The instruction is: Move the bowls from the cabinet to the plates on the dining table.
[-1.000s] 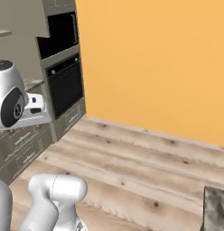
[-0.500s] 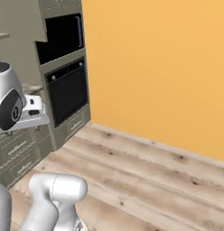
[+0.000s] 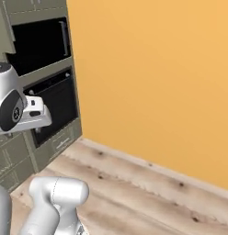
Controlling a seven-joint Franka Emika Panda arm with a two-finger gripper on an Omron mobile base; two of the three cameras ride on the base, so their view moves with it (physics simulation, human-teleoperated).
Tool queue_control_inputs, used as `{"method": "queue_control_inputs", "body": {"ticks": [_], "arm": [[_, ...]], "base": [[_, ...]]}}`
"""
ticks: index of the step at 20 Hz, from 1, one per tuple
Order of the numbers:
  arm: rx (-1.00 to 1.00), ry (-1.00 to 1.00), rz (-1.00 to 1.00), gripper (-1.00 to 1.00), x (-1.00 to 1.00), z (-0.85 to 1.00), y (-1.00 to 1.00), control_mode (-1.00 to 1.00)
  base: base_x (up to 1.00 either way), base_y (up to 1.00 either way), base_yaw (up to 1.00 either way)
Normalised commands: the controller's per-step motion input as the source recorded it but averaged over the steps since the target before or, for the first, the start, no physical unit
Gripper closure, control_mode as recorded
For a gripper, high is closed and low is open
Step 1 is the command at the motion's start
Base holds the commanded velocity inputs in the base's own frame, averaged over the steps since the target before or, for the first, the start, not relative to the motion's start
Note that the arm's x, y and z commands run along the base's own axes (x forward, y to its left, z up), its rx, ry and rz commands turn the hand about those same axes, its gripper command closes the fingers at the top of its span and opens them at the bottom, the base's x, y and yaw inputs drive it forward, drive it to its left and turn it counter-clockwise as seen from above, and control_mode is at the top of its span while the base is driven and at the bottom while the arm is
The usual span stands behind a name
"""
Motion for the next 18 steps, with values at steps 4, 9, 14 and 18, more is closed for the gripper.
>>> {"method": "queue_control_inputs", "body": {"ticks": [4, 9, 14, 18], "arm": [[0.00, 0.00, 0.00, -1.00, 0.00, 0.00, 0.00, 1.00], [0.00, 0.00, 0.00, -1.00, 0.00, 0.00, 0.00, 1.00], [0.00, 0.00, 0.00, -1.00, 0.00, 0.00, 0.00, 1.00], [0.00, 0.00, 0.00, -1.00, 0.00, 0.00, 0.00, 1.00]], "base": [[0.76, -0.13, 0.29], [0.16, 0.00, 0.58], [0.12, 0.00, 0.62], [0.22, -0.03, 0.58]]}}
